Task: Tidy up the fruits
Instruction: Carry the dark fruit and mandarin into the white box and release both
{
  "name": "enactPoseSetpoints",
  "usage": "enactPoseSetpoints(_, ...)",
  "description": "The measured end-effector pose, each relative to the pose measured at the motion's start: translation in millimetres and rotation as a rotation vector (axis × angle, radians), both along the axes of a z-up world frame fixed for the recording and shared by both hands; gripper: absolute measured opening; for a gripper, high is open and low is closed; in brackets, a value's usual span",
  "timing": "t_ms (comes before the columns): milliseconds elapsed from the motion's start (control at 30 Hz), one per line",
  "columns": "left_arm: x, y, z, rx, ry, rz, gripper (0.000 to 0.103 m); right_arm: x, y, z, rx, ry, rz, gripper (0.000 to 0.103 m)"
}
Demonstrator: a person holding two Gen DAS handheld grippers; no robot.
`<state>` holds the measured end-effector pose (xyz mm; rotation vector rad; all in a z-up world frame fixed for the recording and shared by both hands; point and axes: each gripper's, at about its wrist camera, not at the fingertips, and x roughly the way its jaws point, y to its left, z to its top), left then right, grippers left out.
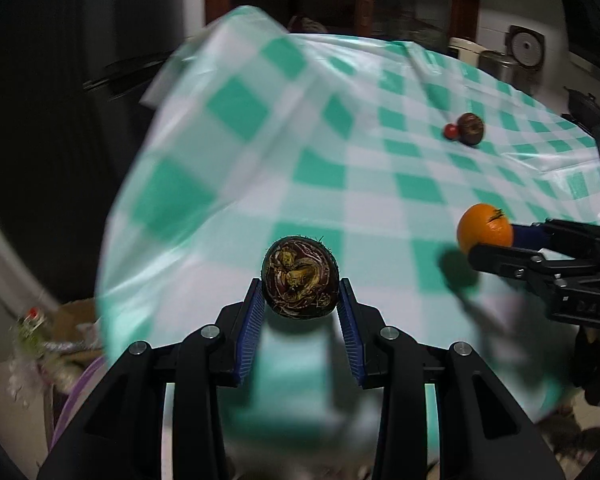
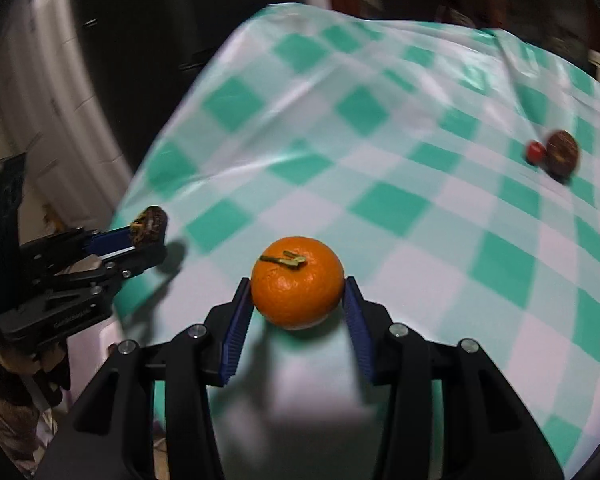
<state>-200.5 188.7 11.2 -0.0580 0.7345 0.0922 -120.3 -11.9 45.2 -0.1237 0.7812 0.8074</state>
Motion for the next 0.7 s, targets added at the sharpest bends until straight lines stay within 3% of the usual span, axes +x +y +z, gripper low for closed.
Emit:
enactPoseSetpoints(200,-54,43,-1,-0.026,-0.013,0.090,0.036,-31,34,0,-0.016,-0.017,0.101,0.046)
enactPoseSetpoints(400,-100,80,-13,-0.021,0.027,0.171,0.036,-66,66,-7,-0.054,-0.026,0.228,0.046)
enactPoseSetpoints(600,-124,116,-62,-0.036,0.178,0.235,0.036,-128,120,-23,-0.120,-0.009,0.512,0.046)
enactPoseSetpoints(700,-117,126,-89,-0.045,0.265,0.226,0.036,-165,155,-52,-0.221,0.035,0.682,0.046)
